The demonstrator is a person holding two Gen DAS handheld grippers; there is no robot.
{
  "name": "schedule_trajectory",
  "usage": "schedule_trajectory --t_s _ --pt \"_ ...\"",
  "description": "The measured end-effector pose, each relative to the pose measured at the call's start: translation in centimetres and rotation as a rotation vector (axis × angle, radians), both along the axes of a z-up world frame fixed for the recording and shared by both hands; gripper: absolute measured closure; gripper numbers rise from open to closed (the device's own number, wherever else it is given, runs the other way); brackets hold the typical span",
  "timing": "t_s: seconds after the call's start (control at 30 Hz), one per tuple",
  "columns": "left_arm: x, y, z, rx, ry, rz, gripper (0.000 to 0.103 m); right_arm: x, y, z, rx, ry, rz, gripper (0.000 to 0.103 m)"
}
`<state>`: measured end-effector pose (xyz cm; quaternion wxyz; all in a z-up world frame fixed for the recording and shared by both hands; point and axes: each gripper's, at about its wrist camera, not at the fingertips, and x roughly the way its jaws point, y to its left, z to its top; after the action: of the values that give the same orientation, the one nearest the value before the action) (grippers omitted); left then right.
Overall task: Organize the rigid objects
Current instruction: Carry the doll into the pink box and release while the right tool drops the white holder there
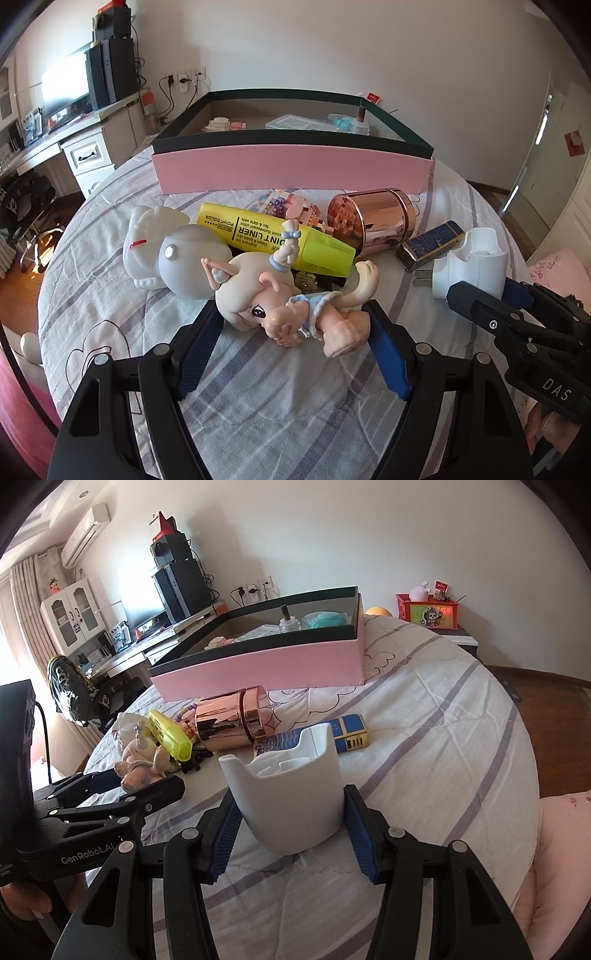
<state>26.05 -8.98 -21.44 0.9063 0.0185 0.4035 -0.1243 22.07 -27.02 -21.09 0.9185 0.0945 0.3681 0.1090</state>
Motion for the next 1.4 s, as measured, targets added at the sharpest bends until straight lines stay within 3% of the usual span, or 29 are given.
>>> schedule_trajectory --t_s 0.57,0.8,1.03,1.23,1.4 --pt "-1.6 2.2 3.8 -0.050 -0.091 -0.012 0.025 -0.6 3.2 3.8 -0.033 -0.086 0.056 0.051" --pt "0.7 2.2 7.3 -0.031 -0.164 -0.041 0.025 1.1 3.5 6.9 -0.061 -0.155 0.082 0.050" --pt "7.8 1.5 11.0 0.027 -0.227 -0.069 0.025 6.7 4.0 10.5 -0.126 -0.214 0.114 0.050" --pt "17.2 1.1 11.4 0.066 -0.151 -0.066 0.025 15.0 4.2 11.4 -0.151 -0.173 0.139 0.050" --pt "24.1 1.0 9.1 0.076 -0.046 -0.056 0.025 21.8 4.4 9.9 -0.183 -0.086 0.147 0.050"
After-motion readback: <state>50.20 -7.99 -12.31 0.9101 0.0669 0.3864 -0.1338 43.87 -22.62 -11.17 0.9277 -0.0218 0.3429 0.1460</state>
